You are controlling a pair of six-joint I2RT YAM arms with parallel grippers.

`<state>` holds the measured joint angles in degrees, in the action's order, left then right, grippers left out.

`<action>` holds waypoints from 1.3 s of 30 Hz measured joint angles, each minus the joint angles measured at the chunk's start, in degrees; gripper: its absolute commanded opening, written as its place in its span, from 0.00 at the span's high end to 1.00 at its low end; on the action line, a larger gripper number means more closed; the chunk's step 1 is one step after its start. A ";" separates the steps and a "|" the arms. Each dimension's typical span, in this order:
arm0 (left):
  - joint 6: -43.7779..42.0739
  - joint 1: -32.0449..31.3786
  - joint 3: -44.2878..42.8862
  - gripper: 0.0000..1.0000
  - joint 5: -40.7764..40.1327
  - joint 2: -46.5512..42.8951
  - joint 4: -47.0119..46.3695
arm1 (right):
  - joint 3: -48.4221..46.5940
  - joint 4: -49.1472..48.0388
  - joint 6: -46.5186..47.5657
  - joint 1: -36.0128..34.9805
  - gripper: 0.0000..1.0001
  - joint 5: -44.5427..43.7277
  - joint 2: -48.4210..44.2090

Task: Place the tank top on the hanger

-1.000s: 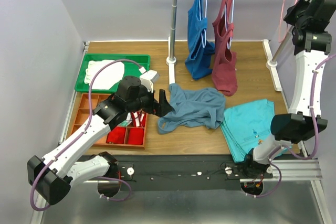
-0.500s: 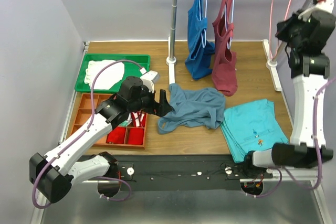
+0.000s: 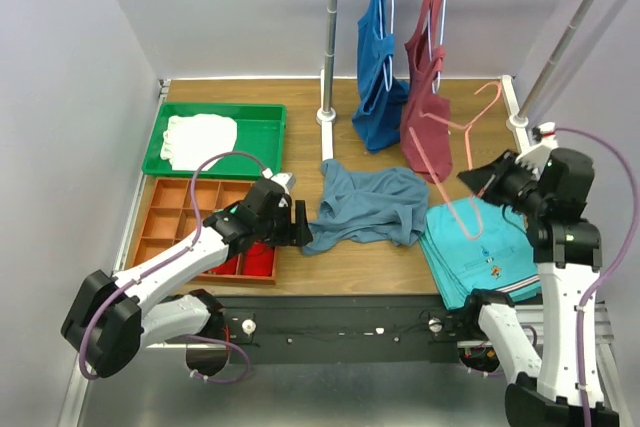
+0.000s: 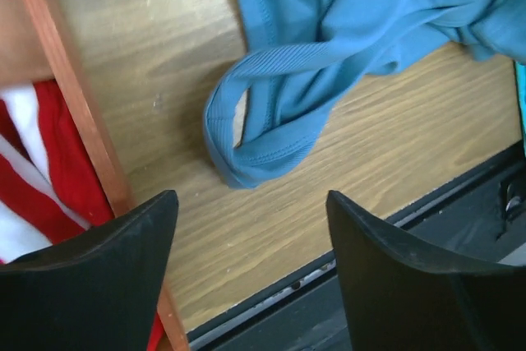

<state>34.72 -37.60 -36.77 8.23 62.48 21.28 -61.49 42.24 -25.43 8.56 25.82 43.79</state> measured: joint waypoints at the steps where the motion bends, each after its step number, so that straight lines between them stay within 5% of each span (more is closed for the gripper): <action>1: 1.20 -0.50 1.18 0.28 -0.92 0.07 -0.59 | 1.14 0.81 -0.39 -0.42 0.99 1.40 -0.70; 7: 5.97 -4.55 2.51 0.39 -6.38 5.44 -5.88 | 6.69 4.13 -2.60 -7.30 0.99 7.89 -2.51; 13: 8.70 -6.38 2.49 0.62 -10.40 11.34 -9.75 | 4.72 8.83 -1.70 -13.84 0.99 6.56 0.94; 21: 8.66 -6.40 0.35 0.96 -13.22 13.88 -10.80 | -14.40 20.46 -0.72 -18.43 0.99 -6.49 6.45; 27: 7.28 -6.40 -1.14 1.00 -14.14 13.88 -10.93 | -22.62 20.39 0.57 -19.89 0.99 -6.67 5.38; 34: 6.64 -5.57 -4.26 1.00 -17.05 13.84 -10.03 | -1.42 17.86 1.53 -20.98 0.99 4.37 5.22; 39: 6.93 -4.44 -7.41 1.00 -18.18 14.05 -9.51 | 4.00 17.62 1.79 -21.75 0.99 6.91 5.62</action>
<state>41.65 -42.04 -44.18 -9.96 76.53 11.77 -57.49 59.86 -23.64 -13.19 32.73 49.41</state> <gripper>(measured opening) 0.011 0.022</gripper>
